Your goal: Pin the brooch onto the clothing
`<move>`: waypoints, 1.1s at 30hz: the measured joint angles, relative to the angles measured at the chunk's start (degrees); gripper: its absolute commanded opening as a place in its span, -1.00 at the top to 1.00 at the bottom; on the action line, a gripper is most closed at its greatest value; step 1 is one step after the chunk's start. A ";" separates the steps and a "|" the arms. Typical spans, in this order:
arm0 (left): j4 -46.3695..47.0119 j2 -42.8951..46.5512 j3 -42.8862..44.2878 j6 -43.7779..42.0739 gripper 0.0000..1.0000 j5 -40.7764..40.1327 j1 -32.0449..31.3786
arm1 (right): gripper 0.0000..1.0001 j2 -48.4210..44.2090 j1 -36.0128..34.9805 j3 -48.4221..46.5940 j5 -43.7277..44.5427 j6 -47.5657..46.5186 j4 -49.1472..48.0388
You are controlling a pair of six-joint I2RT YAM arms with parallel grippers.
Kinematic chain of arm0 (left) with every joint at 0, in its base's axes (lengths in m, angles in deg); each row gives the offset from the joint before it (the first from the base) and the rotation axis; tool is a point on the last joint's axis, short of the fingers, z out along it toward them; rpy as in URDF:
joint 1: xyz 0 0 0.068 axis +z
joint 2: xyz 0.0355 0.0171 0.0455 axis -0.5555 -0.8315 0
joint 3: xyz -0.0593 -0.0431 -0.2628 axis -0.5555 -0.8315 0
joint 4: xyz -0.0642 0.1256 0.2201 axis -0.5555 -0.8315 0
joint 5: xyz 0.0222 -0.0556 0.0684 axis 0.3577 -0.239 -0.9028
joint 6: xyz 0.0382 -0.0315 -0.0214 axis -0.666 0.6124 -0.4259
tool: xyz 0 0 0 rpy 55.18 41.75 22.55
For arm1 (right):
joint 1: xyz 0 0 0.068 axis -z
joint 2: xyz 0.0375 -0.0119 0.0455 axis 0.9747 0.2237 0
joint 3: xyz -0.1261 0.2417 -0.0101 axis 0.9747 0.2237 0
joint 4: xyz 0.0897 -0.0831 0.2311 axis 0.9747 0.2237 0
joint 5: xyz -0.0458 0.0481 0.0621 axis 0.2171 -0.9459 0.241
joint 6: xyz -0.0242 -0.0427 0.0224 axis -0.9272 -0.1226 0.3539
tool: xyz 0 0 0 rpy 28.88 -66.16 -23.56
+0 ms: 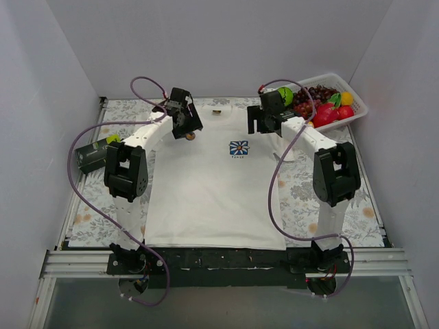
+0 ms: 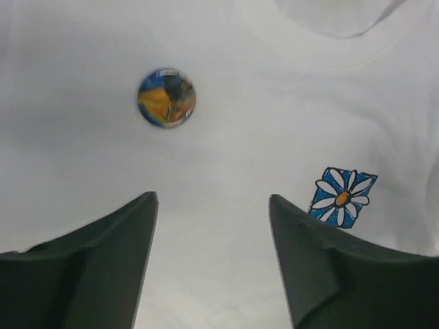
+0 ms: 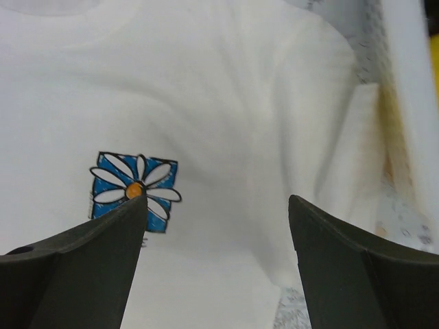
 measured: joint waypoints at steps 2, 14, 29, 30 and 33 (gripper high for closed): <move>-0.42 -0.83 4.35 -0.70 -0.96 0.31 1.09 | -0.80 4.98 -1.25 -5.05 -1.09 -0.22 0.59; -2.95 -20.22 23.52 -1.55 -0.96 2.60 11.37 | -0.87 27.28 -1.40 -25.99 -3.69 -1.60 6.54; -4.72 -25.07 30.16 -1.88 -0.96 6.58 17.79 | -0.96 36.17 0.87 -39.71 -8.55 -3.04 6.82; -4.74 -25.07 30.21 -2.01 -0.96 6.84 17.90 | -0.96 36.22 0.92 -39.78 -8.96 -3.21 6.84; -4.70 -25.05 30.21 -2.45 -0.96 7.67 18.10 | -0.96 36.20 0.92 -39.82 -9.70 -3.61 6.84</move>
